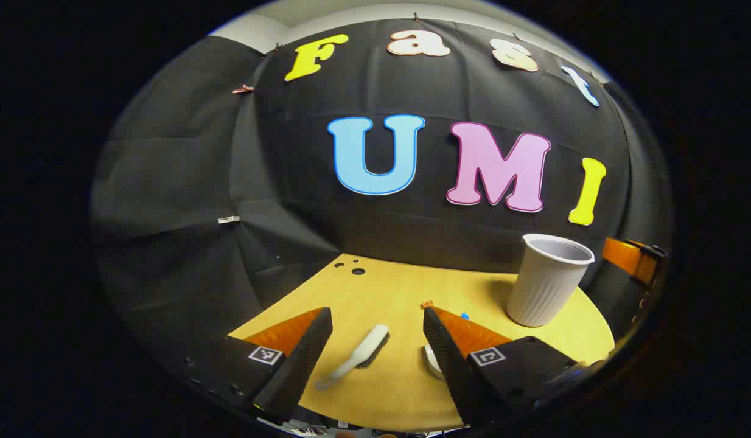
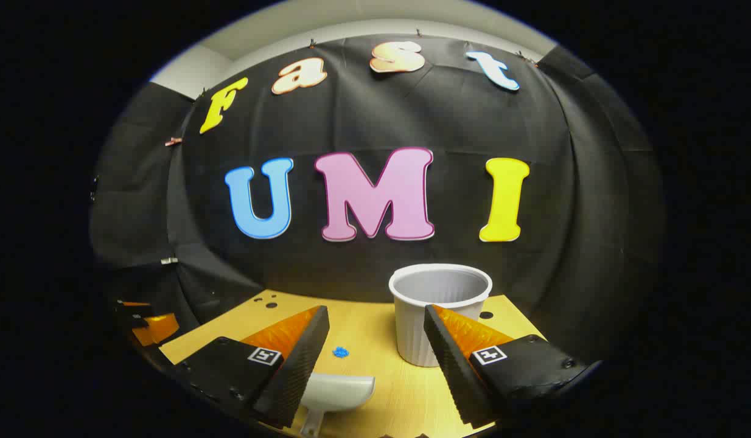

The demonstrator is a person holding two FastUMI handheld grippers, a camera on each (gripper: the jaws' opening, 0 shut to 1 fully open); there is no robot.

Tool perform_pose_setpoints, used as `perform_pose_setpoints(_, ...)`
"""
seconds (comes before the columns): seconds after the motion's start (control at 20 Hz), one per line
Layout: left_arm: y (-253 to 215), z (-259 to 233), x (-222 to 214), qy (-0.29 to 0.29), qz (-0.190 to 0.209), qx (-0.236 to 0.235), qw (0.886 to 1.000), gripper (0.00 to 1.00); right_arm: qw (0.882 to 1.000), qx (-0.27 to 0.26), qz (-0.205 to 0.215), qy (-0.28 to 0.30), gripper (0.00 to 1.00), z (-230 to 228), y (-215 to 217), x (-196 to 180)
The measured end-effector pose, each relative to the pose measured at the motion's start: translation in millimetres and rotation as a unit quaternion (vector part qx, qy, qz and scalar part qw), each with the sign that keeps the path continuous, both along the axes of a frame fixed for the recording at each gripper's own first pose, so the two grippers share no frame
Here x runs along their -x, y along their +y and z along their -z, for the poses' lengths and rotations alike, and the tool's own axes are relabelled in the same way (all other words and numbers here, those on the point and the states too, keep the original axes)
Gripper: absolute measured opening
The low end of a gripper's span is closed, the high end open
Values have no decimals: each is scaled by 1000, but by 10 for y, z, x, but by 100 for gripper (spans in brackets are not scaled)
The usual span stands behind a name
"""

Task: Pick up the small broom and dustpan from the desktop, sweep the trash into the dustpan with the broom, and then empty the trash into the garbage bin.

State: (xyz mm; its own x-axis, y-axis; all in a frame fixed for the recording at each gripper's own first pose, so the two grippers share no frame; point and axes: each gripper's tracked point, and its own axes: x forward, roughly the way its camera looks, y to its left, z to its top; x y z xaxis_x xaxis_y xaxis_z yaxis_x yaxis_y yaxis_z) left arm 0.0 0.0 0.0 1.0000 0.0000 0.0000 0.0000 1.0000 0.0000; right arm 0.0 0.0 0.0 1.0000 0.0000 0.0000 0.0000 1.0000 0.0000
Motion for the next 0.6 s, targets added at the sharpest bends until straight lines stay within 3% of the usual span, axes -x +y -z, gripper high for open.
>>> perform_pose_setpoints(0.4, 142, 197, -378, 54, 7, -3, 999, 96, 997, -17, 37, 70, 97, 331, 42, -169)
perform_pose_setpoints(0.6, 219, 358, -466, 77, 39, -23, 996, 96, 994, -15, 38, 97, 96, 503, 202, -131)
